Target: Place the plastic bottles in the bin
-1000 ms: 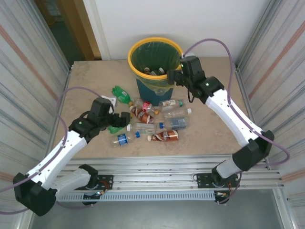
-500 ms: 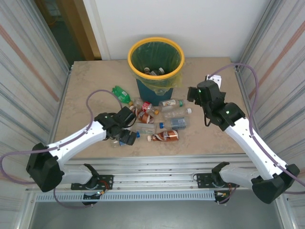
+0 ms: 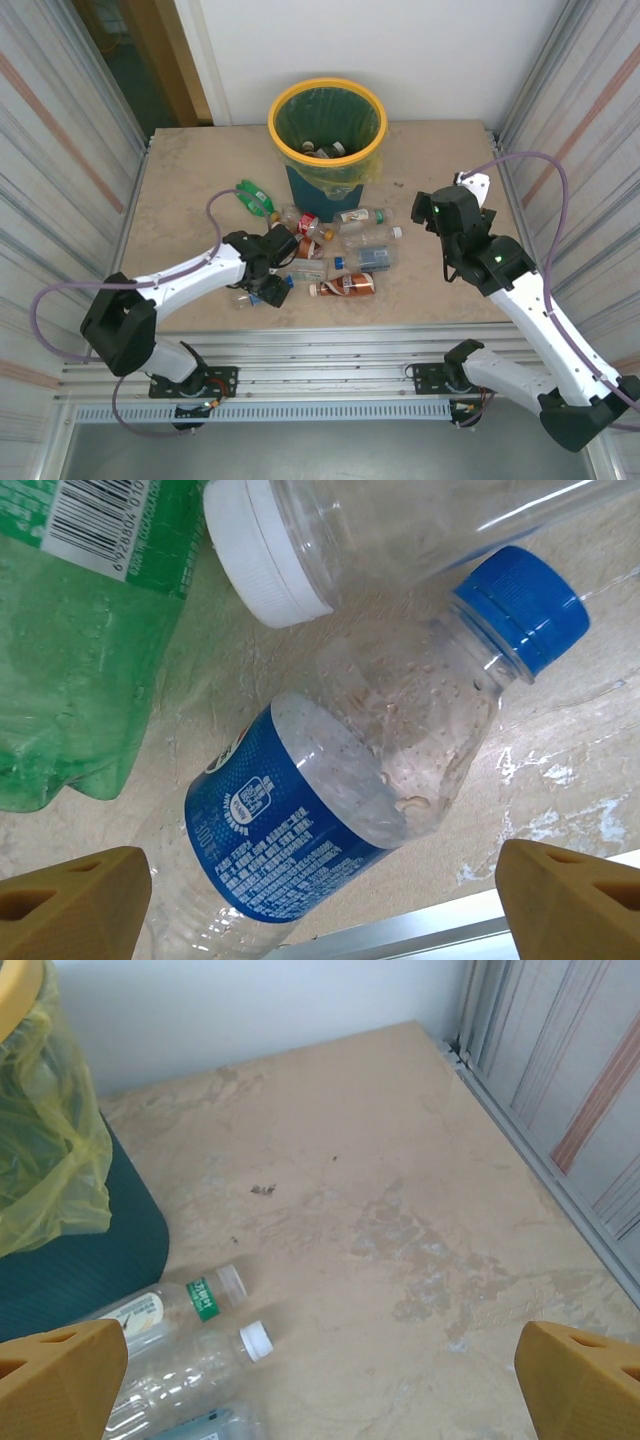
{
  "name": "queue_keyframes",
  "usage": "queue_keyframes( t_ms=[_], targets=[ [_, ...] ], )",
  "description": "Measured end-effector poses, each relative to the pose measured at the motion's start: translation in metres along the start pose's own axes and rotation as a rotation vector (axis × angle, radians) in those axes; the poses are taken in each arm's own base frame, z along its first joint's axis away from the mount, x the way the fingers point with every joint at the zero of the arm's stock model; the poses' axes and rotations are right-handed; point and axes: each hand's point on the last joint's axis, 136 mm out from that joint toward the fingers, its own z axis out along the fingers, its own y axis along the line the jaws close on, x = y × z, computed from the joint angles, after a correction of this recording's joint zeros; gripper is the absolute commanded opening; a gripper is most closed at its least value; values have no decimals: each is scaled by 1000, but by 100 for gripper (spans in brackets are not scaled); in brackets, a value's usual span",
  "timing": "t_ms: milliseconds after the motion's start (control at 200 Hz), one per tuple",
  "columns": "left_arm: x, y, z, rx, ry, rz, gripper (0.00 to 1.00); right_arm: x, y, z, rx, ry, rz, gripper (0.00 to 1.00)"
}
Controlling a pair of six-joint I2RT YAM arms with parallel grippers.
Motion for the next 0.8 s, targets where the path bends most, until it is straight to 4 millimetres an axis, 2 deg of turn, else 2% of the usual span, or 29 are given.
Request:
queue_keyframes(
  t_ms=[361, 526, 606, 797],
  targets=[
    [0, -5, 24, -25, 91, 37, 81, 8, -3, 6, 22, 24, -12, 98],
    [0, -7, 27, -29, 105, 46, 79, 7, -6, 7, 33, 25, -9, 98],
    [0, -8, 29, -27, 112, 50, 75, 7, -6, 7, 34, 25, -8, 98],
    [-1, -12, 44, -28, 139, 53, 76, 7, -9, 8, 45, 25, -3, 98]
  ],
)
